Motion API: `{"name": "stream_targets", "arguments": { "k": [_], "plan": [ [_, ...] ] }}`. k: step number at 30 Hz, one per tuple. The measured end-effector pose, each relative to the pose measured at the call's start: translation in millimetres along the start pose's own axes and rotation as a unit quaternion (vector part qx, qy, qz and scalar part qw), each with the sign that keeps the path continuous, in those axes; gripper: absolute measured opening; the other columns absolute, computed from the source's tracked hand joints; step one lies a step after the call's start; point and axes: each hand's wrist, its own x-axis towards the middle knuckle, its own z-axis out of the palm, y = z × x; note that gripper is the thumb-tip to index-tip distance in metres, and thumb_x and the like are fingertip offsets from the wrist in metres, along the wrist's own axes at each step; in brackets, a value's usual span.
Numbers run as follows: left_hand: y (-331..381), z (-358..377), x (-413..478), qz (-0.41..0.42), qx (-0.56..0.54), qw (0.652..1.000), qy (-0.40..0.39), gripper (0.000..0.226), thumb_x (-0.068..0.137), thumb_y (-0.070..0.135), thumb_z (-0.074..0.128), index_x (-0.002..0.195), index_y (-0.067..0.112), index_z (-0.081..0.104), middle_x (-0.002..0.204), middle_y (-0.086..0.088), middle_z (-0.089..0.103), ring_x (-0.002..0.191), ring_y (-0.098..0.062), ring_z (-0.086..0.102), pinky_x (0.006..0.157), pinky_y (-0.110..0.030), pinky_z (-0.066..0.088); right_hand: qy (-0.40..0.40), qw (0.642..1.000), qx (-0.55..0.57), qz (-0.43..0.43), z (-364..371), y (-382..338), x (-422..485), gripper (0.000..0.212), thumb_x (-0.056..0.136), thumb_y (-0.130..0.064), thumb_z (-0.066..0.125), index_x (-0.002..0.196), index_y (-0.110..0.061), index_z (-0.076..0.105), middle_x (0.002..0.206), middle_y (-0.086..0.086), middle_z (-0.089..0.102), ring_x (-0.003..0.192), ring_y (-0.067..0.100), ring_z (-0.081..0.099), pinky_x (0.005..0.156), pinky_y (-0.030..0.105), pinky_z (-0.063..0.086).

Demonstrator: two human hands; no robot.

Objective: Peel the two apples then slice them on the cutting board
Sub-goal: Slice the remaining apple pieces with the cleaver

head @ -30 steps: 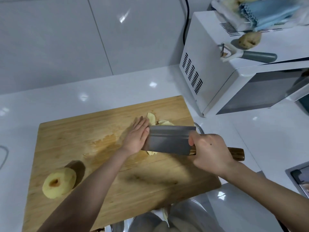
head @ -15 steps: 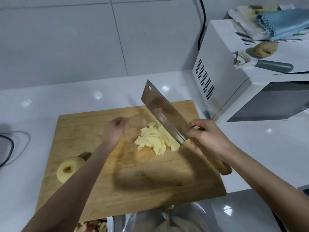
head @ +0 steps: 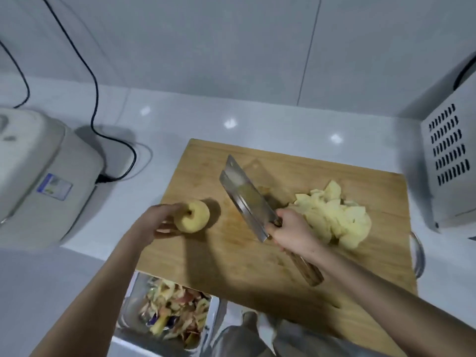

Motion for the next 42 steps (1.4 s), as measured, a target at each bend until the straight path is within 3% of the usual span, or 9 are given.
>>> {"name": "stream_targets", "arguments": {
  "k": [3, 7, 11, 15, 19, 24, 31, 37, 42],
  "plan": [
    [-10.4, 0.2, 2.0, 0.008, -0.051, 0.998, -0.047, 0.027, 0.085, 0.023, 0.067, 0.108, 0.009, 0.063, 0.099, -0.010, 0.065, 0.089, -0.025, 0.063, 0.081, -0.037, 0.053, -0.002, 0.999, -0.038, -0.018, 11.6, -3.4, 7.2, 0.023, 0.092, -0.021, 0.051, 0.078, -0.004, 0.050, 0.058, 0.005, 0.049, 0.044, 0.021, 0.056, 0.036, 0.026, 0.042],
    [-15.2, 10.2, 5.9, 0.032, -0.076, 0.995, -0.047, 0.043, 0.070, 0.020, 0.077, 0.109, 0.008, 0.064, 0.093, -0.010, 0.067, 0.086, -0.024, 0.064, 0.066, -0.033, 0.054, 0.019, 0.996, -0.087, -0.024, 16.6, 2.5, 10.1, 0.031, 0.092, -0.021, 0.051, 0.065, -0.014, 0.040, 0.053, 0.000, 0.044, 0.047, 0.023, 0.057, 0.043, 0.033, 0.046],
    [-8.3, 44.6, 3.8, 0.019, -0.113, 0.992, -0.058, 0.026, 0.082, 0.013, 0.069, 0.107, 0.007, 0.062, 0.091, -0.010, 0.065, 0.082, -0.022, 0.063, 0.057, -0.030, 0.052, 0.069, 0.986, -0.147, -0.027, 13.8, 9.5, 12.2, 0.037, 0.092, -0.021, 0.049, 0.060, -0.022, 0.032, 0.053, -0.006, 0.040, 0.046, 0.011, 0.047, 0.043, 0.021, 0.031],
    [2.7, 77.6, 2.2, 0.035, -0.130, 0.988, -0.070, 0.035, 0.079, 0.016, 0.073, 0.111, 0.006, 0.061, 0.101, -0.014, 0.066, 0.086, -0.024, 0.065, 0.052, -0.028, 0.052, 0.093, 0.982, -0.162, -0.016, 2.2, 10.0, 12.1, 0.031, 0.093, -0.021, 0.050, 0.065, -0.026, 0.037, 0.058, -0.009, 0.045, 0.050, 0.002, 0.043, 0.043, 0.015, 0.024],
    [10.1, 93.0, 4.3, 0.029, -0.150, 0.983, -0.099, 0.042, 0.078, 0.017, 0.075, 0.116, 0.005, 0.059, 0.108, -0.016, 0.066, 0.095, -0.027, 0.066, 0.056, -0.028, 0.054, 0.120, 0.983, -0.139, -0.018, -5.2, 6.3, -0.7, 0.020, 0.092, -0.019, 0.051, 0.074, -0.012, 0.056, 0.062, 0.001, 0.056, 0.054, 0.012, 0.054, 0.047, 0.024, 0.038],
    [12.7, 91.8, 7.5, 0.026, -0.137, 0.982, -0.125, 0.033, 0.080, 0.013, 0.070, 0.112, 0.004, 0.064, 0.098, -0.013, 0.069, 0.089, -0.023, 0.066, 0.058, -0.028, 0.053, 0.114, 0.974, -0.178, -0.077, -13.6, -19.4, -21.7, 0.015, 0.093, -0.023, 0.048, 0.079, -0.020, 0.049, 0.060, -0.007, 0.050, 0.053, 0.007, 0.049, 0.044, 0.017, 0.032],
    [7.6, 91.2, 11.4, 0.042, -0.137, 0.983, -0.117, 0.041, 0.080, 0.011, 0.073, 0.116, 0.000, 0.059, 0.103, -0.018, 0.069, 0.085, -0.026, 0.069, 0.056, -0.026, 0.054, 0.077, 0.959, -0.254, -0.102, 1.4, -42.3, -20.3, 0.015, 0.097, -0.026, 0.041, 0.082, -0.022, 0.041, 0.062, -0.012, 0.041, 0.052, 0.002, 0.041, 0.043, 0.014, 0.024],
    [5.6, 93.4, 11.1, 0.055, -0.139, 0.984, -0.099, 0.042, 0.077, 0.013, 0.076, 0.114, 0.001, 0.058, 0.106, -0.019, 0.066, 0.093, -0.031, 0.067, 0.063, -0.033, 0.057, 0.066, 0.953, -0.284, -0.082, 8.7, -50.1, -17.4, 0.014, 0.097, -0.024, 0.041, 0.087, -0.019, 0.049, 0.070, -0.008, 0.046, 0.068, 0.011, 0.053, 0.053, 0.020, 0.041],
    [9.3, 93.3, 11.3, 0.052, -0.138, 0.985, -0.089, 0.045, 0.073, 0.014, 0.080, 0.110, -0.003, 0.060, 0.104, -0.020, 0.067, 0.089, -0.030, 0.069, 0.058, -0.031, 0.057, 0.030, 0.952, -0.299, -0.054, 20.1, -60.8, -12.4, 0.013, 0.096, -0.016, 0.047, 0.101, -0.011, 0.058, 0.083, 0.000, 0.060, 0.076, 0.016, 0.062, 0.069, 0.029, 0.054]
  ]
}}
